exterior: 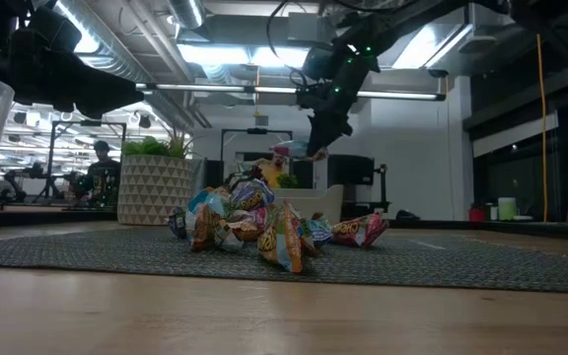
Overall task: Pick and place Granola Bars by type
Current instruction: Put the red granola bar into the gray bin
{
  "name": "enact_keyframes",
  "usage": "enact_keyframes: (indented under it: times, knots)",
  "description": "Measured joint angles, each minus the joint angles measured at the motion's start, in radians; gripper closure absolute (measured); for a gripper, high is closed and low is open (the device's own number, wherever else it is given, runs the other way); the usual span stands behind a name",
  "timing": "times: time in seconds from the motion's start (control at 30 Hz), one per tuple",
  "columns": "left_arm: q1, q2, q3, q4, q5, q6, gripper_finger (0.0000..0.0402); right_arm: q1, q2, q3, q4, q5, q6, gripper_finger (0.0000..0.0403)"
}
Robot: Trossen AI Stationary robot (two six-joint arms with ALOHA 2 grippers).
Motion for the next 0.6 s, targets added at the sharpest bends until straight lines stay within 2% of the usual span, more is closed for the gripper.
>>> enact_keyframes:
  times: [0.27, 0.6]
  knots:
    - [0.0, 0.0, 0.0, 0.0, 0.0, 0.0, 0.021, 0.001, 0.0, 0.0, -0.012, 0.0, 0.002, 0.0338]
    - [0.0, 0.0, 0.0, 0.0, 0.0, 0.0, 0.021, 0.005, 0.0, 0.0, -0.013, 0.0, -0.002, 0.0334]
